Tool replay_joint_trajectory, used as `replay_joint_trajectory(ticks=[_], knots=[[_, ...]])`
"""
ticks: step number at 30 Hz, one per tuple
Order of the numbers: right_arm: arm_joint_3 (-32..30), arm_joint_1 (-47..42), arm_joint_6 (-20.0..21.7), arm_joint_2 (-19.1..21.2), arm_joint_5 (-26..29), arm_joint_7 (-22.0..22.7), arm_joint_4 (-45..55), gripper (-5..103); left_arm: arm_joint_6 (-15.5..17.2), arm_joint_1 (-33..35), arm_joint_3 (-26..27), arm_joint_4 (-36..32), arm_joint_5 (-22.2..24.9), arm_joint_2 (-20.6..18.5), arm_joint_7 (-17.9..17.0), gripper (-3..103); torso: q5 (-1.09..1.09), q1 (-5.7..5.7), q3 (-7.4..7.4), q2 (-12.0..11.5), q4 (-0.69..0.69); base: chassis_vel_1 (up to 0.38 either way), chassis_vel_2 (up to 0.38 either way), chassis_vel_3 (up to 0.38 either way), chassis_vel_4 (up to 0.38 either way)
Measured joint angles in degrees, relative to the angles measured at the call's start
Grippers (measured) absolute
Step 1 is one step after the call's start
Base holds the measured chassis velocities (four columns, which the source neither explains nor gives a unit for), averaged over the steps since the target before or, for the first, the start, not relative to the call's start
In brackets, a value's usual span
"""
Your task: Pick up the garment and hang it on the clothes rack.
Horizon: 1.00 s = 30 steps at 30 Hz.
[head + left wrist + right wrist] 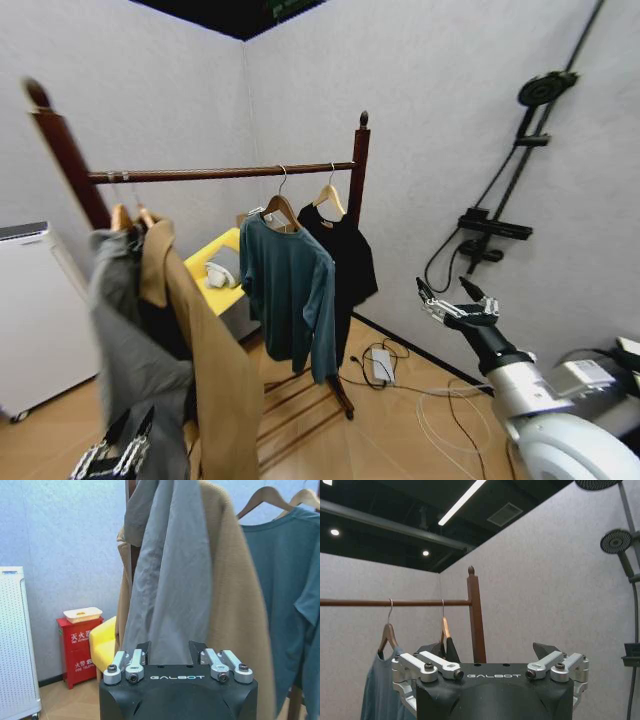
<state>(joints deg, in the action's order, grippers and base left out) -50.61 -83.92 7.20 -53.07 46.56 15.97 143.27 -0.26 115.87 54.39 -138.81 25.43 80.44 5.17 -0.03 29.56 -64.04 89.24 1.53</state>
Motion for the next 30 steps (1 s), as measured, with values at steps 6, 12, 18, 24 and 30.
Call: replay_joint_trajectory(ticks=[6, 12, 18, 24, 30], knots=[[0.5, 0.2, -0.1, -0.2, -0.2, -0.1, 0.0, 100, 0.0, 0.0, 0.0, 0.0, 0.0, 0.0, 0.0, 46, 0.04, 0.02, -0.02, 0.0, 0.11, 0.008, -0.039, -0.114, 0.085], [0.9, 0.3, -0.1, -0.5, -0.6, -0.2, 0.0, 100, 0.0, 0.0, 0.0, 0.0, 0.0, 0.0, 0.0, 46, 0.02, 0.14, -0.06, -0.1, 0.0, -0.062, 0.006, 0.114, -0.037], [1.6, 0.3, 0.6, -0.8, -1.1, 0.0, 0.0, 100, 0.0, 0.0, 0.0, 0.0, 0.0, 0.0, 0.0, 46, 0.03, 0.08, -0.04, -0.1, 0.07, 0.003, 0.032, 0.015, -0.026], [1.6, 0.3, 0.6, -0.8, -1.8, 0.0, 0.0, 100, 0.0, 0.0, 0.0, 0.0, 0.0, 0.0, 0.0, 46, 0.02, 0.07, -0.03, -0.1, 0.04, 0.083, -0.077, -0.075, 0.057], [1.6, 0.2, 0.5, -0.7, -1.9, 0.0, 0.0, 100, 0.0, 0.0, 0.0, 0.0, 0.0, 0.0, 0.0, 46, 0.03, 0.07, -0.03, -0.1, 0.05, 0.139, -0.135, -0.133, 0.136]])
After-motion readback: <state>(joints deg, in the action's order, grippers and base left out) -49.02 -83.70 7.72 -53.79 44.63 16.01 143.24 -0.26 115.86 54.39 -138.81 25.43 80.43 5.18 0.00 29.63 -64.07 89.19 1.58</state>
